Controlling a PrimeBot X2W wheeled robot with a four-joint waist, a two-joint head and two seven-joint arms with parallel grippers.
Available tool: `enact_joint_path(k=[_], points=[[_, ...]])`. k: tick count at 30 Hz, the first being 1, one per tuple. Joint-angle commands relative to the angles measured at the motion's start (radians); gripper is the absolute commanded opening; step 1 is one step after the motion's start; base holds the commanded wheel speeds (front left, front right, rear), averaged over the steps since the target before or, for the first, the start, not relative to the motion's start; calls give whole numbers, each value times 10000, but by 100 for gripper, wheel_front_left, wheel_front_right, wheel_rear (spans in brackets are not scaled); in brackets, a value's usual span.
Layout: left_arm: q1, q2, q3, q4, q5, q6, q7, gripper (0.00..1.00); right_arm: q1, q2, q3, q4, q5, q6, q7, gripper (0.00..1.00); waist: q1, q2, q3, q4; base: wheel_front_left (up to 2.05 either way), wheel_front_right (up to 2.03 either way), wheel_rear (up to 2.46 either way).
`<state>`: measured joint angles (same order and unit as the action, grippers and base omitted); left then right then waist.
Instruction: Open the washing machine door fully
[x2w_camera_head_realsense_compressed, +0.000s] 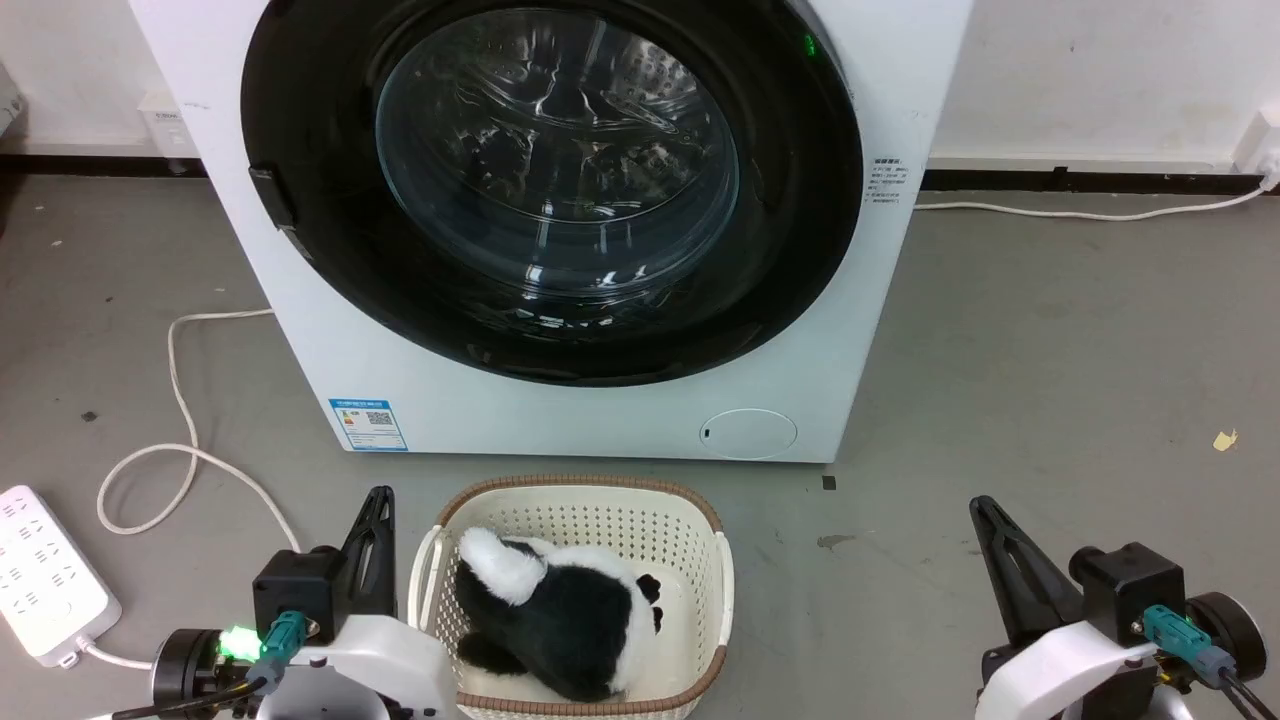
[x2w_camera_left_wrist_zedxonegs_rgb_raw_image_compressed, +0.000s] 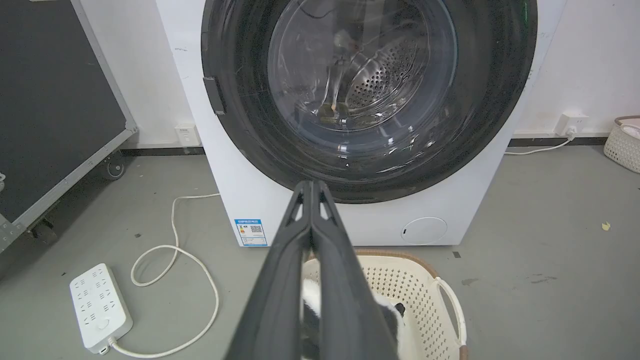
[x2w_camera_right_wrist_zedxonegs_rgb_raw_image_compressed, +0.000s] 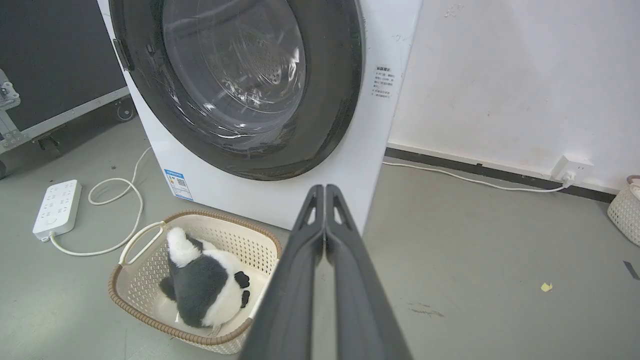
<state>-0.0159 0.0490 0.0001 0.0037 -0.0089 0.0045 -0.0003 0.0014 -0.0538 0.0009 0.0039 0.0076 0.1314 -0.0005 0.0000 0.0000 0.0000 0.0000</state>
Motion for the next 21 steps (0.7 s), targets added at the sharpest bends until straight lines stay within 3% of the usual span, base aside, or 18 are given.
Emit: enact_joint_path(k=[1, 21], points=[[159, 12, -1, -37, 89, -45, 3, 0, -14, 36, -9, -39, -76, -7, 5, 0, 0, 0, 0, 0, 0, 0, 0], [159, 12, -1, -37, 89, -45, 3, 0, -14, 36, -9, -39, -76, -7, 5, 0, 0, 0, 0, 0, 0, 0, 0]])
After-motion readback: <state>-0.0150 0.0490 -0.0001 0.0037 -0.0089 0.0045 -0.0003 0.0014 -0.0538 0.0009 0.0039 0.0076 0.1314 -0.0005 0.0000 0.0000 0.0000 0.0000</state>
